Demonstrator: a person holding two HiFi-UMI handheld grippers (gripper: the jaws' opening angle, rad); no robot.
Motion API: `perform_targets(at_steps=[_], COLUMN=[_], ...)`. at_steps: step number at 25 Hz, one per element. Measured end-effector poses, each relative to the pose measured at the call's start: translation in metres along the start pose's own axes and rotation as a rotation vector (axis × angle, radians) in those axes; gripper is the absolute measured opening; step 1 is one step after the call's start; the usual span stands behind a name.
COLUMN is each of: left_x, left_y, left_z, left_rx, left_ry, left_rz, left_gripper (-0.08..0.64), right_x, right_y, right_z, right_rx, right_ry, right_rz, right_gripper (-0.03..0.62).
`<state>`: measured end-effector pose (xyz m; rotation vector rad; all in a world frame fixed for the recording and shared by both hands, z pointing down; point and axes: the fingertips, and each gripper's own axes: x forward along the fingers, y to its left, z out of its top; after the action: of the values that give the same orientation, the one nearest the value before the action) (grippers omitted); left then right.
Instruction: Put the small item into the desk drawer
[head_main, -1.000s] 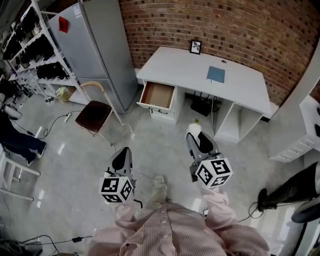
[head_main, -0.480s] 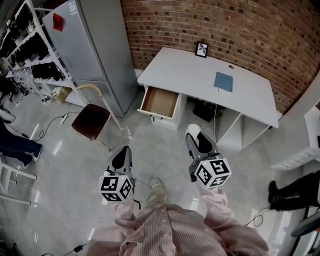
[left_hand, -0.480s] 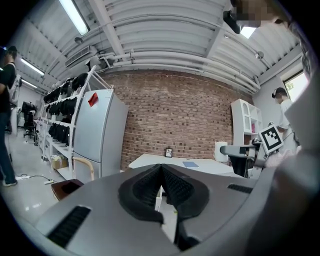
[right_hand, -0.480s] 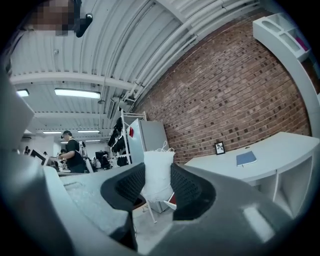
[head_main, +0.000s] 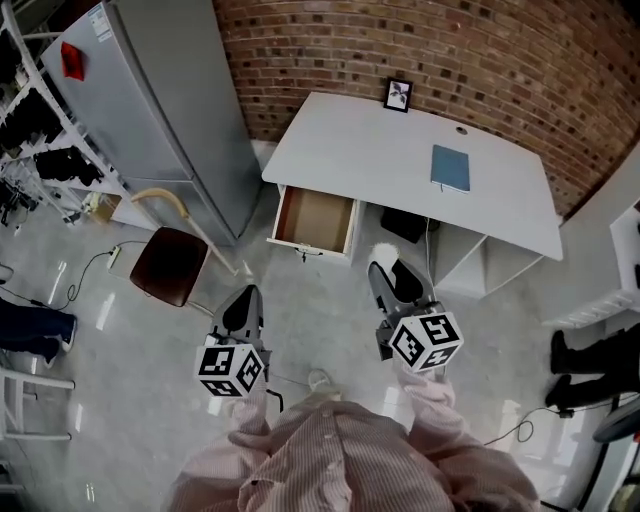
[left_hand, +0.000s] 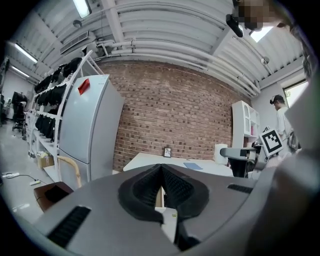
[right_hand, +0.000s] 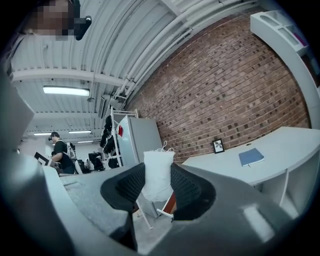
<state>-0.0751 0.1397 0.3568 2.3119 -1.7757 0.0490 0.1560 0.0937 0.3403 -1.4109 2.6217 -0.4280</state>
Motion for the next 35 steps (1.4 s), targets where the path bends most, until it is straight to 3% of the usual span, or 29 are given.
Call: perform_targets(at_steps=[5, 21, 28, 35], left_x=[0.035, 0.065, 0.119, 0.185], left_y=[0.026, 0.102, 0.131, 0.153], left_z=[0.008, 0.003, 0.010, 0.018], left_rx=[0.008, -0.079, -0.086, -0.115], left_ry=[0.000, 0.015, 0.025, 0.047], left_rz=[-0.026, 0.053, 0.074, 0.077], left_gripper=[-0.002, -0.002, -0.002, -0.002], right_x=[0.036, 0.131, 0.204, 0.272], right_y=[-0.008, 0.004, -0.018, -0.043], right_z=[0.004, -0.019, -0.024, -0.026], right_rx=[-0.004, -0.015, -0.042, -0.002], right_ry=[-0.002, 0.092, 0.138, 0.209], right_rz=[-0.013, 0.035, 0.062, 0.107], right_gripper=[0.160, 0.160, 0.160, 0.160])
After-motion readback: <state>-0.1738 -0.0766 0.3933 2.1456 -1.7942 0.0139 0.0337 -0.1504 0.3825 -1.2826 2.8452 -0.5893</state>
